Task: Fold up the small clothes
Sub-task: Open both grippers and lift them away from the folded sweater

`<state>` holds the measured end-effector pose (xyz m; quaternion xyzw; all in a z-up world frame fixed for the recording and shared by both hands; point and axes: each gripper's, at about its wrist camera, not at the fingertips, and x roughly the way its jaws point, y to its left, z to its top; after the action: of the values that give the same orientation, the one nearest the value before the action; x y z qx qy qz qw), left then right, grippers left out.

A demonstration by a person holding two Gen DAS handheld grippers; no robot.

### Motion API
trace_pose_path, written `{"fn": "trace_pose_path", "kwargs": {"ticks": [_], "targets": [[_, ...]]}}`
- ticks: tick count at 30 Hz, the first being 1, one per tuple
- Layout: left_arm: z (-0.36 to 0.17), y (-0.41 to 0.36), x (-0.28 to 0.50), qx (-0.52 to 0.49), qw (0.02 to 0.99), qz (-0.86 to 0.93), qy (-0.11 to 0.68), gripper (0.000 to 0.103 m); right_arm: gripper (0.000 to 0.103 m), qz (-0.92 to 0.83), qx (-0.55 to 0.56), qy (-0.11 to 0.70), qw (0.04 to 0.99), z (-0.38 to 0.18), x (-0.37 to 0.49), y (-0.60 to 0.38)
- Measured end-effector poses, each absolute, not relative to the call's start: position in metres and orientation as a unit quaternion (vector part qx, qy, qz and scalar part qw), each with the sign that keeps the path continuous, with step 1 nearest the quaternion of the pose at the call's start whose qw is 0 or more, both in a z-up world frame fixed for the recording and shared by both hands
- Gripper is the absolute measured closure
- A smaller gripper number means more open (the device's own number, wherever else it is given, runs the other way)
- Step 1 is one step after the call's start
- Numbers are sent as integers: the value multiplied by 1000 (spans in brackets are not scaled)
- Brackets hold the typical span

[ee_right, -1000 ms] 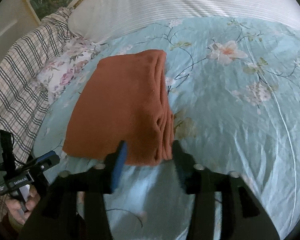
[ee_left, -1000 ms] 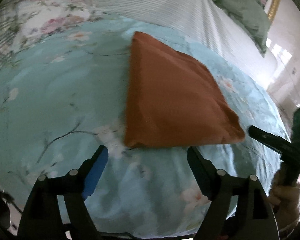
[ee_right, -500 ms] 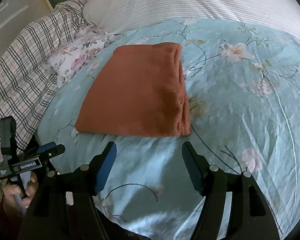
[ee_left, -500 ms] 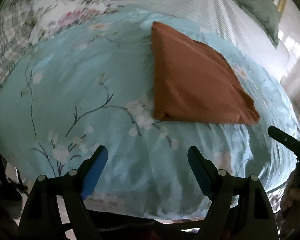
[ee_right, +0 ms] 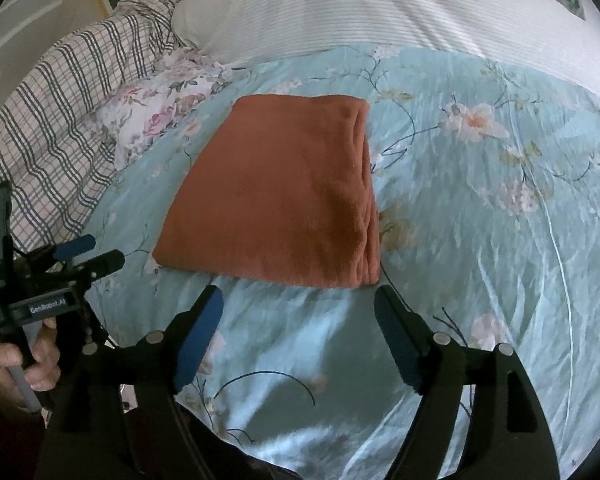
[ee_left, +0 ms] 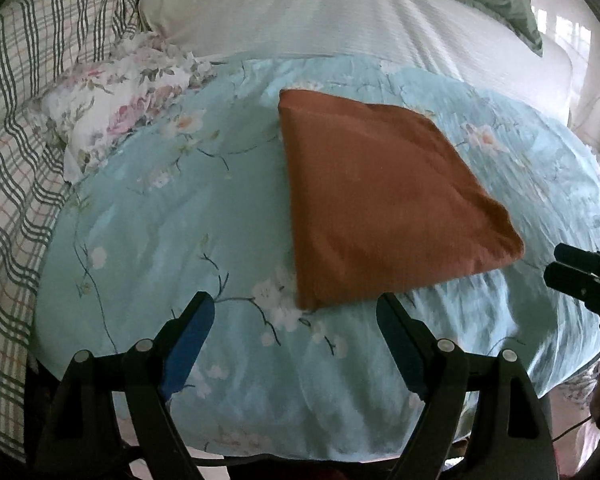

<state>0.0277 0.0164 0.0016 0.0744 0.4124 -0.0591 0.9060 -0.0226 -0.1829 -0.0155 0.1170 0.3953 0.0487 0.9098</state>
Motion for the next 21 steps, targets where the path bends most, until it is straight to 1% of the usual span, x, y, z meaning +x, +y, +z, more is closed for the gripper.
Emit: {"fn": "trace_pose_path", "kwargs": {"ticks": [7, 13, 21], "targets": [[6, 13, 35, 83, 906, -55, 411, 19, 20, 61, 103, 399, 909, -6, -13, -179], [9, 12, 44, 83, 907, -57, 409, 19, 19, 67, 103, 400, 908, -4, -3, -177], [6, 10, 71, 70, 904, -65, 418, 18, 19, 75, 144, 387, 908, -3, 31, -196]]}}
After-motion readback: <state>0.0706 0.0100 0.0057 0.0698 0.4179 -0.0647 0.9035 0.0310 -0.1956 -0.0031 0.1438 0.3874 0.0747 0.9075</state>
